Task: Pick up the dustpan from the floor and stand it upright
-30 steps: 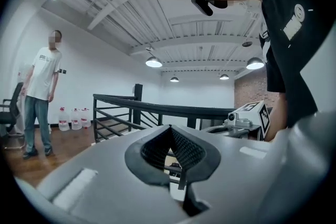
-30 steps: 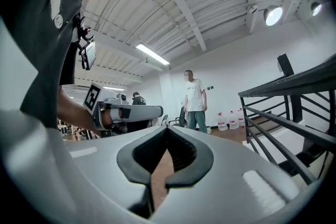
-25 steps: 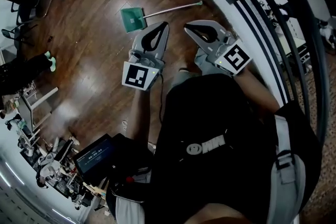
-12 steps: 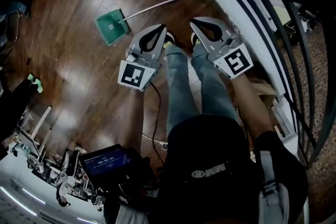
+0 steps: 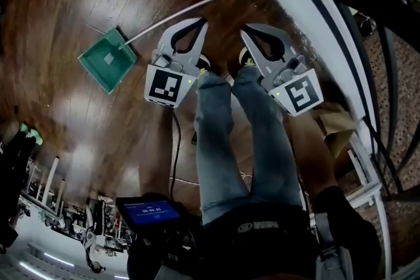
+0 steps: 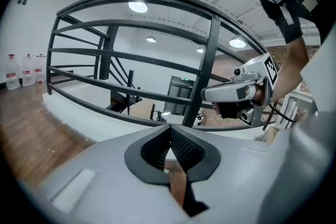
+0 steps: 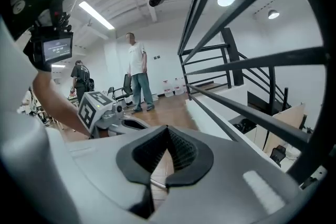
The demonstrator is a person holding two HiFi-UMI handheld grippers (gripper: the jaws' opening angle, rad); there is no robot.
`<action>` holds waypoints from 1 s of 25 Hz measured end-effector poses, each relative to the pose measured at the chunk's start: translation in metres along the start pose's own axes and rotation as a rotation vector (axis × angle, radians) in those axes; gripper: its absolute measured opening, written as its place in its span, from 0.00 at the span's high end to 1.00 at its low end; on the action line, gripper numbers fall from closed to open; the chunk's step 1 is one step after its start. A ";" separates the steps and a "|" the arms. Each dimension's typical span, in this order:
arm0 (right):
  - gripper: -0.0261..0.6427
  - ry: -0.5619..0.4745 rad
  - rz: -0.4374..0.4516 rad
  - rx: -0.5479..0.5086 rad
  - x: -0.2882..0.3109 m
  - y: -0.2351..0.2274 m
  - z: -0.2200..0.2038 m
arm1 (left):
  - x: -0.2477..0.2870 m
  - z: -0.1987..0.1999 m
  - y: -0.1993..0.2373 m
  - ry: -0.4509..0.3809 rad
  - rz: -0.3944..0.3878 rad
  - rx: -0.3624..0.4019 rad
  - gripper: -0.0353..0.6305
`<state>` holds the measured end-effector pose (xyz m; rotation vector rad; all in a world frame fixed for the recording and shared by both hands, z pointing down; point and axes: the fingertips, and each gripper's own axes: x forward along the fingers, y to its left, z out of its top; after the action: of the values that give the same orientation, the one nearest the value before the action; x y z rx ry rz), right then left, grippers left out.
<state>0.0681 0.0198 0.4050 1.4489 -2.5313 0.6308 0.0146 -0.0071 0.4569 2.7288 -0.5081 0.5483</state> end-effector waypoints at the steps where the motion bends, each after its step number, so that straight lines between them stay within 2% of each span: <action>1: 0.96 -0.001 -0.006 0.004 0.003 -0.009 -0.013 | 0.014 -0.013 0.003 0.006 -0.016 0.013 0.92; 5: 0.96 0.027 -0.014 0.006 0.013 -0.042 -0.069 | 0.069 -0.070 0.003 0.031 -0.105 0.086 0.92; 7: 0.96 0.044 -0.013 -0.002 0.018 -0.056 -0.096 | 0.096 -0.108 0.006 0.083 -0.130 0.154 0.89; 8: 0.96 0.043 -0.012 -0.007 0.021 -0.062 -0.107 | 0.109 -0.128 0.010 0.122 -0.129 0.192 0.68; 9: 0.96 0.040 -0.010 -0.012 0.023 -0.068 -0.117 | 0.121 -0.147 0.014 0.158 -0.124 0.228 0.62; 12: 0.96 0.045 0.006 -0.031 0.025 -0.083 -0.146 | 0.153 -0.194 0.023 0.223 -0.110 0.310 0.59; 19: 0.96 0.060 0.042 -0.088 0.033 -0.113 -0.196 | 0.214 -0.267 0.025 0.298 -0.160 0.382 0.56; 22: 0.96 0.055 0.034 -0.085 0.032 -0.122 -0.205 | 0.228 -0.290 0.012 0.339 -0.191 0.483 0.53; 25: 0.96 0.058 0.023 -0.081 0.030 -0.127 -0.211 | 0.239 -0.302 0.009 0.348 -0.169 0.591 0.50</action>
<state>0.1459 0.0315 0.6402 1.3573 -2.5017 0.5587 0.1239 0.0289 0.8248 3.0581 -0.0191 1.2633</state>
